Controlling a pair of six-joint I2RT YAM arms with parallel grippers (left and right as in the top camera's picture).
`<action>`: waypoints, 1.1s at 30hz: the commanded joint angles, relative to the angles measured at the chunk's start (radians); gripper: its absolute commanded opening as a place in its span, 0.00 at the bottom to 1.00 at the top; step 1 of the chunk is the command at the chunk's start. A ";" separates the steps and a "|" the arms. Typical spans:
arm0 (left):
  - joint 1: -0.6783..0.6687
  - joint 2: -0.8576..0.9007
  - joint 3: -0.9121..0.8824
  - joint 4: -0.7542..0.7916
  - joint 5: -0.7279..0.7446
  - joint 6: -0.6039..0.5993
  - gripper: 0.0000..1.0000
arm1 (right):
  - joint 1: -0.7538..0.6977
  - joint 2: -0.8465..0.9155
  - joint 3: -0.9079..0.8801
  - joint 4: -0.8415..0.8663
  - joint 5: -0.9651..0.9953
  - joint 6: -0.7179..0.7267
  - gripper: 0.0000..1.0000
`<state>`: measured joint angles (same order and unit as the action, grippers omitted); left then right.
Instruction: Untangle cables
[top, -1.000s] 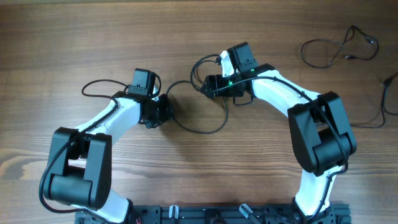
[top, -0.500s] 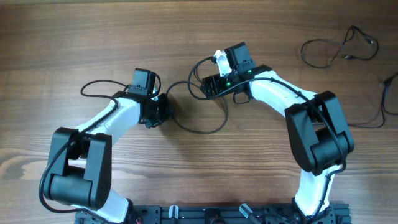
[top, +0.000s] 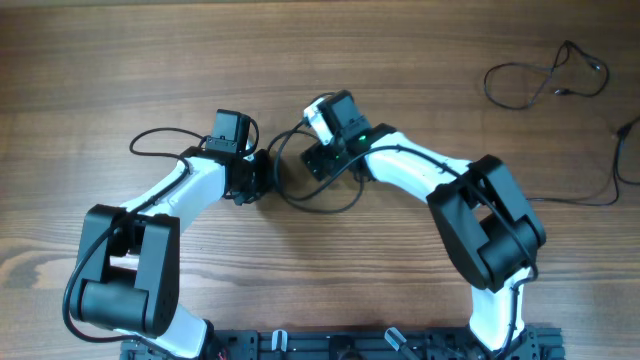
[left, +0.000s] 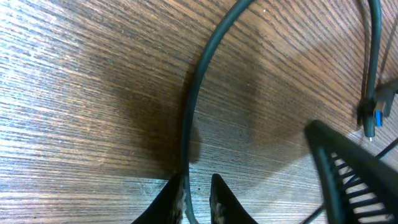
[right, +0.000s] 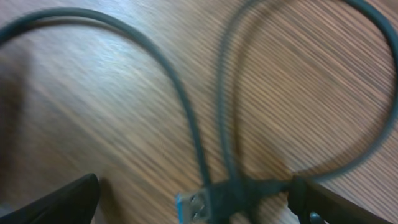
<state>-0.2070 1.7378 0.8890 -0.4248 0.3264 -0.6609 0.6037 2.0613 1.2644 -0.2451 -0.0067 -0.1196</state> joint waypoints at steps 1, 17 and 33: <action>-0.005 0.015 -0.006 0.003 -0.013 -0.010 0.16 | 0.006 0.050 -0.021 0.010 0.030 -0.038 0.92; -0.005 0.015 -0.006 -0.002 -0.014 -0.010 0.17 | 0.005 0.069 -0.021 0.022 0.109 -0.073 0.08; -0.005 0.015 -0.006 -0.002 -0.014 -0.010 0.20 | 0.005 0.051 -0.021 -0.134 0.044 -0.039 0.54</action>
<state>-0.2081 1.7378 0.8890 -0.4255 0.3214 -0.6613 0.6041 2.0613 1.2846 -0.3206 0.0628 -0.1287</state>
